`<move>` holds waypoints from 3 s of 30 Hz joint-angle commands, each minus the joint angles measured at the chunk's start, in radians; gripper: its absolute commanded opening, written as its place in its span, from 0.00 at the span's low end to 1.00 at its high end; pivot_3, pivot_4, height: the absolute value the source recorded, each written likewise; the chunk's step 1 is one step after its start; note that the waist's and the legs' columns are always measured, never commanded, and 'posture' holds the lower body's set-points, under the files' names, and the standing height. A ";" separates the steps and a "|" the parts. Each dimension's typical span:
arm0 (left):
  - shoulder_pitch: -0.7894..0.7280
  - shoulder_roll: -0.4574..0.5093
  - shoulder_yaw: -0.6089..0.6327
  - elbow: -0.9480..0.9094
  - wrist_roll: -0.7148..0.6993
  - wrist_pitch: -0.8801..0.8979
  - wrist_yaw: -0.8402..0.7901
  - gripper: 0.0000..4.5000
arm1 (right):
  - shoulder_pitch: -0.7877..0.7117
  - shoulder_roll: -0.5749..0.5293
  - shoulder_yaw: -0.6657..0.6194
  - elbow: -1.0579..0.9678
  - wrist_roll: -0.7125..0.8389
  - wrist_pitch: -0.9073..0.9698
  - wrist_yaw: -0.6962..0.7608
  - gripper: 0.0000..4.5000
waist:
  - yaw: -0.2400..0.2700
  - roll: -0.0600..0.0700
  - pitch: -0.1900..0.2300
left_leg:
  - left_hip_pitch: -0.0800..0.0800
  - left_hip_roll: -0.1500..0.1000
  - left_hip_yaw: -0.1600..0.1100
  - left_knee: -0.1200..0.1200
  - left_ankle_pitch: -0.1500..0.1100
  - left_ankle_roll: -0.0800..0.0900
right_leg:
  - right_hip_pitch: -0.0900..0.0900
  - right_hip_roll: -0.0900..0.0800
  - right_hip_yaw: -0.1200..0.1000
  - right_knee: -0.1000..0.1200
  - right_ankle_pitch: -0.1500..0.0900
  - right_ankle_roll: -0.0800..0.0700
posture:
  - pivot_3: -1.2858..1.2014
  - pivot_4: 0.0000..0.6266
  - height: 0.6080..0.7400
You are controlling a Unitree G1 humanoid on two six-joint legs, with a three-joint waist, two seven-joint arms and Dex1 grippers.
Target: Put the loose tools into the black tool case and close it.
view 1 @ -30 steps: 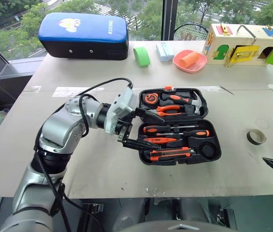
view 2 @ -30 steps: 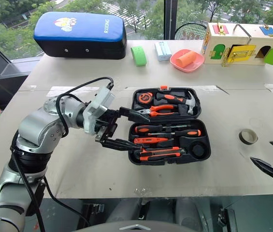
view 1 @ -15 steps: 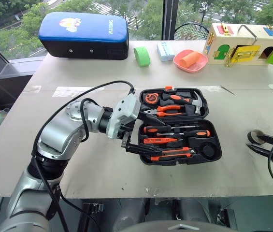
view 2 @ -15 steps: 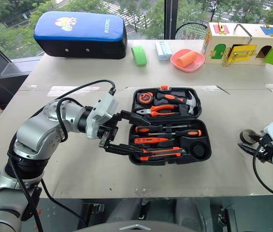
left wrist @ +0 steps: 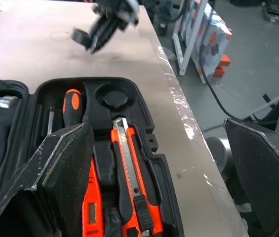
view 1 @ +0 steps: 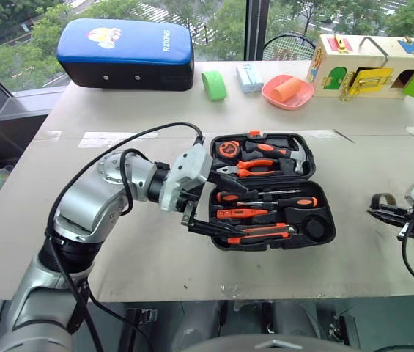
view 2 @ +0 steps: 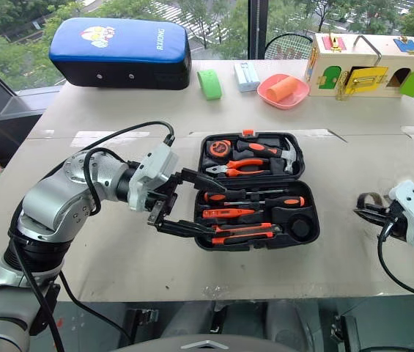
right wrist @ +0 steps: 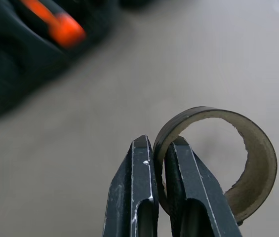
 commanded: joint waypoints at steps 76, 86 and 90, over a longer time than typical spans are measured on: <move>0.326 0.005 0.080 0.084 0.153 0.006 0.262 0.02 | -0.427 0.061 0.421 0.233 -0.176 -0.306 0.319 0.00 | -0.023 0.000 0.001 | -0.006 -0.001 -0.001 -0.002 0.000 -0.001 | -0.008 -0.001 0.000 0.000 0.000 0.000 | 0.52 0.24 0.96; 0.466 0.062 0.089 -0.074 0.119 0.030 0.246 0.02 | -0.229 0.005 0.368 0.084 -0.130 -0.291 0.344 0.00 | -0.014 0.000 0.001 | -0.006 -0.001 -0.001 -0.002 0.000 -0.001 | -0.008 -0.001 0.000 -0.001 0.000 0.000 | 0.52 0.24 0.96; 0.505 0.083 0.107 -0.072 0.137 0.006 0.253 0.02 | -0.188 -0.004 0.353 0.074 -0.149 -0.302 0.320 0.00 | -0.013 0.000 0.001 | -0.006 -0.001 -0.001 -0.002 0.000 -0.001 | -0.007 -0.001 0.000 0.000 0.000 0.000 | 0.52 0.24 0.96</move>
